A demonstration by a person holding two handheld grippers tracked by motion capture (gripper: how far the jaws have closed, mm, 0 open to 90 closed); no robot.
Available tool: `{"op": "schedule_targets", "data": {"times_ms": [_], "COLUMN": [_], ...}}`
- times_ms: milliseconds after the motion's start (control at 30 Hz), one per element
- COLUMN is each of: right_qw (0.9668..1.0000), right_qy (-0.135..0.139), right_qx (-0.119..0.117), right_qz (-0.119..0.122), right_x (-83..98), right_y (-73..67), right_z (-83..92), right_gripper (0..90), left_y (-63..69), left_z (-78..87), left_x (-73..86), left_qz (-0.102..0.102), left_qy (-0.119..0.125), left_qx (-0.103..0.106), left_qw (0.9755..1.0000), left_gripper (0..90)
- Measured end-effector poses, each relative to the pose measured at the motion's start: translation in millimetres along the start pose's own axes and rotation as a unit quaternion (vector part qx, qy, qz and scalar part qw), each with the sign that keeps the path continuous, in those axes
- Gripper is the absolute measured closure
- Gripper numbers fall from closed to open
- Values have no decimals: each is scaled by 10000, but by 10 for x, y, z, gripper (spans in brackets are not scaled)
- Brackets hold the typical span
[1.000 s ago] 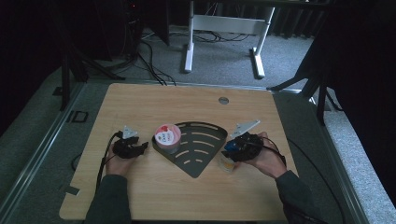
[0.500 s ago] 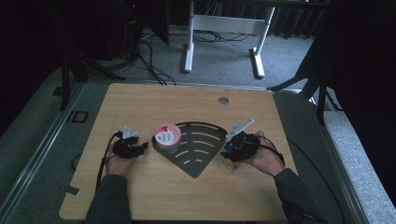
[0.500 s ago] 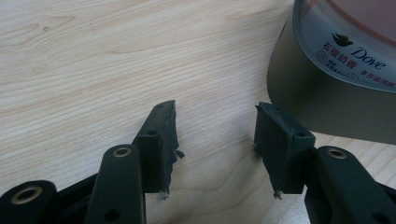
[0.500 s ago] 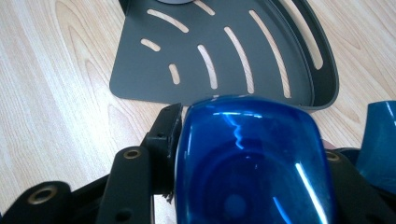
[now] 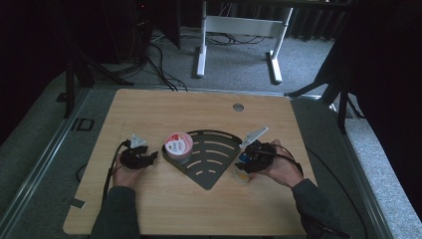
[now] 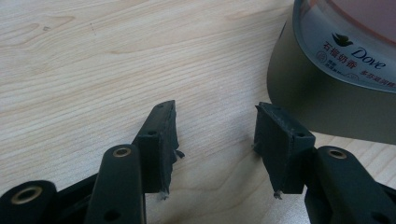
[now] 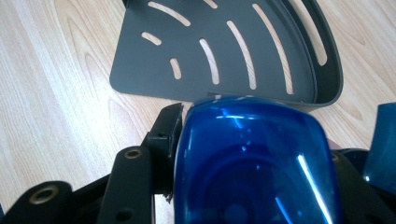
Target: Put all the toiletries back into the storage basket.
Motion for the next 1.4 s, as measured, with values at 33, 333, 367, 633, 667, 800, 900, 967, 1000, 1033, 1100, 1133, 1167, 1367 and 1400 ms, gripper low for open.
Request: {"op": "schedule_targets", "data": {"times_ms": [33,333,367,633,667,800,900,967,1000,1033,1100,1133,1167,1367,1400], "right_qw": [10000,9998,9997,9998,9999,9998,9998,9998,9997,9997,9997,9997,9997,9994,9993], "right_qy": [-13,-178,-171,-91,-79,-72,-73,-72,-70,-58,-41,-24,-25,-12,-9], "right_qx": [-1,-10,-5,-12,-10,-5,6,13,22,23,5,-4,-18,-94,-105], "right_qz": [3,115,147,155,147,175,205,208,214,216,237,238,236,346,365], "right_x": [-2,-25,-27,-7,-7,-8,-13,-19,-23,-29,-40,-47,-55,-103,-109], "right_y": [-2,-29,-34,-49,-52,-58,-78,-89,-97,-105,-114,-121,-131,-205,-214], "right_z": [-1,-6,-6,4,3,4,3,3,3,7,17,26,34,55,54], "right_gripper": [537,544,546,558,559,561,563,563,564,564,564,565,564,564,564], "left_y": [0,-1,-1,-2,-1,-3,-3,-2,-2,-2,-2,-2,-2,0,-1], "left_z": [0,0,0,0,0,1,0,-1,-1,-1,-1,-1,0,-1,-1], "left_x": [0,0,0,0,0,0,0,0,0,0,0,0,-1,-1,-1], "left_qz": [-3,9,9,7,8,13,9,4,5,5,4,3,0,-1,0], "left_qy": [-1,2,3,0,2,0,2,2,2,3,2,2,0,1,2], "left_qx": [-2,3,3,7,2,12,10,6,6,6,6,4,4,1,2], "left_qw": [10000,10000,10000,10000,10000,10000,10000,10000,10000,10000,10000,10000,10000,10000,10000], "left_gripper": [491,491,491,491,491,491,491,491,491,490,491,491,491,491,491]}}
Point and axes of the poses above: each handheld gripper's, and its own axes: z roughly backward along the jaws, x roughly out of its underside, y roughly to its right, the point moved 1 cm from there along -z, roughly forward along the jaws, and after that the axes turned 5 degrees about -z, right-handed, at the moved point
